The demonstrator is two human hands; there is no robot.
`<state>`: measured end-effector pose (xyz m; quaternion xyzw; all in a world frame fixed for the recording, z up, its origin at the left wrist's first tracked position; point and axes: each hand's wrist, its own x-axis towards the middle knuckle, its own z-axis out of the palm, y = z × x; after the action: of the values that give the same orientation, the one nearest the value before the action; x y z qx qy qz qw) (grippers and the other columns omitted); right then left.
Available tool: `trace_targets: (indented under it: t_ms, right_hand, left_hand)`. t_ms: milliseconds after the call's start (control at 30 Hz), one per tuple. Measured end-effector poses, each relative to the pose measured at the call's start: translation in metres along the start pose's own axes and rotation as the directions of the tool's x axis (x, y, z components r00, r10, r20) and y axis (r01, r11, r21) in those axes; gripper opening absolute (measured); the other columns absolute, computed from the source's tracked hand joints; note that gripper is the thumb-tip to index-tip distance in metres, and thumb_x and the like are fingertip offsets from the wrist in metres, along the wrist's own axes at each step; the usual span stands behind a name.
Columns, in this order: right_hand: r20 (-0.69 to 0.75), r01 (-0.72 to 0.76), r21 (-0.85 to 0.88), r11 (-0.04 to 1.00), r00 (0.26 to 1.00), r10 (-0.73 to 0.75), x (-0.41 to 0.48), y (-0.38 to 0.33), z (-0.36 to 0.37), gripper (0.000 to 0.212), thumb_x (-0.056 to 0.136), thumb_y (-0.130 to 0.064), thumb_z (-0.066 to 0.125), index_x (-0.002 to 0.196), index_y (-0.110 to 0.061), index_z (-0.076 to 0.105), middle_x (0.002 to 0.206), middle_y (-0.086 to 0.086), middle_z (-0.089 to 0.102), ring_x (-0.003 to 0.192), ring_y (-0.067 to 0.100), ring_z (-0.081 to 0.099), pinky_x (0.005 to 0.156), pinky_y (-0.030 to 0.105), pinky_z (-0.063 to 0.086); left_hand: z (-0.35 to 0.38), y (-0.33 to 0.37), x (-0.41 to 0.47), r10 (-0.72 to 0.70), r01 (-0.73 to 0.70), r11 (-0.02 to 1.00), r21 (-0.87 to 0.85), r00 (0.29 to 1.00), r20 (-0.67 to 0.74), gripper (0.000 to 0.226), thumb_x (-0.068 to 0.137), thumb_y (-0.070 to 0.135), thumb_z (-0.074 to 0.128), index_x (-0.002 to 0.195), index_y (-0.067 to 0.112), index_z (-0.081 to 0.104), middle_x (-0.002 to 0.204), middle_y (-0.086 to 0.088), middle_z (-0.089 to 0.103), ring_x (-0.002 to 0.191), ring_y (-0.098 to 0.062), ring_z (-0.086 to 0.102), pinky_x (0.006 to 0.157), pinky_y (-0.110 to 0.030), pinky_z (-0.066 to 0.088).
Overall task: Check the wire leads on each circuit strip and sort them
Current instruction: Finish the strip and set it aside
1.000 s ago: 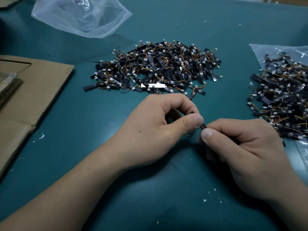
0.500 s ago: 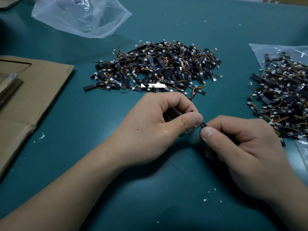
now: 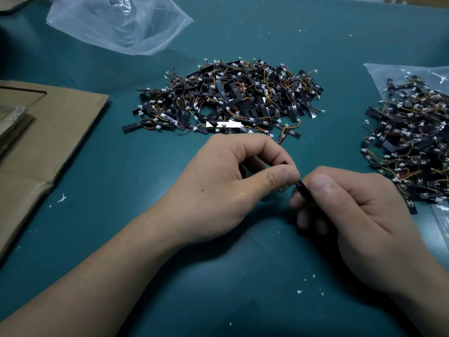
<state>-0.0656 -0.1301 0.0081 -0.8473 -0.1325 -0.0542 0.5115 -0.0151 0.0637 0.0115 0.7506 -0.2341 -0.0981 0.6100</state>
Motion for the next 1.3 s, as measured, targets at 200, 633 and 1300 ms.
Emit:
trace_targets:
  t_ms: [200, 633, 1300]
  right_hand:
    - [-0.018, 0.005, -0.073, 0.997, 1.000, -0.006, 0.0018, 0.0010, -0.0001, 0.030, 0.098, -0.042, 0.050, 0.076, -0.027, 0.063, 0.058, -0.008, 0.060, 0.051, 0.015, 0.056, 0.051, 0.029, 0.043]
    - [0.004, 0.002, -0.089, 0.996, 1.000, -0.001, 0.0015, -0.0002, -0.0010, 0.022, 0.093, -0.044, 0.054, 0.081, -0.030, 0.063, 0.064, 0.004, 0.061, 0.052, 0.022, 0.054, 0.051, 0.042, 0.044]
    - [0.021, 0.028, -0.078, 0.997, 0.999, -0.027, 0.0013, 0.0013, -0.0003, 0.023, 0.093, -0.038, 0.053, 0.076, -0.026, 0.063, 0.063, -0.002, 0.064, 0.053, 0.018, 0.056, 0.052, 0.035, 0.044]
  left_hand:
    - [0.0013, 0.0010, -0.0005, -0.003, 0.004, 0.998, -0.055, 1.000, 0.010, 0.012, 0.092, 0.028, 0.069, 0.090, 0.017, 0.072, 0.073, 0.005, 0.067, 0.066, -0.017, 0.057, 0.062, -0.027, 0.048]
    - [0.0002, 0.0032, -0.0007, 0.000, -0.005, 0.997, 0.075, 0.998, 0.057, 0.010, 0.096, 0.021, 0.066, 0.088, 0.017, 0.071, 0.074, 0.010, 0.068, 0.069, -0.008, 0.061, 0.067, -0.020, 0.048]
    - [-0.0006, 0.0052, -0.0023, 0.008, -0.017, 0.996, 0.090, 0.996, 0.093, 0.015, 0.096, 0.018, 0.062, 0.081, 0.015, 0.067, 0.070, 0.004, 0.061, 0.063, -0.003, 0.050, 0.062, -0.019, 0.041]
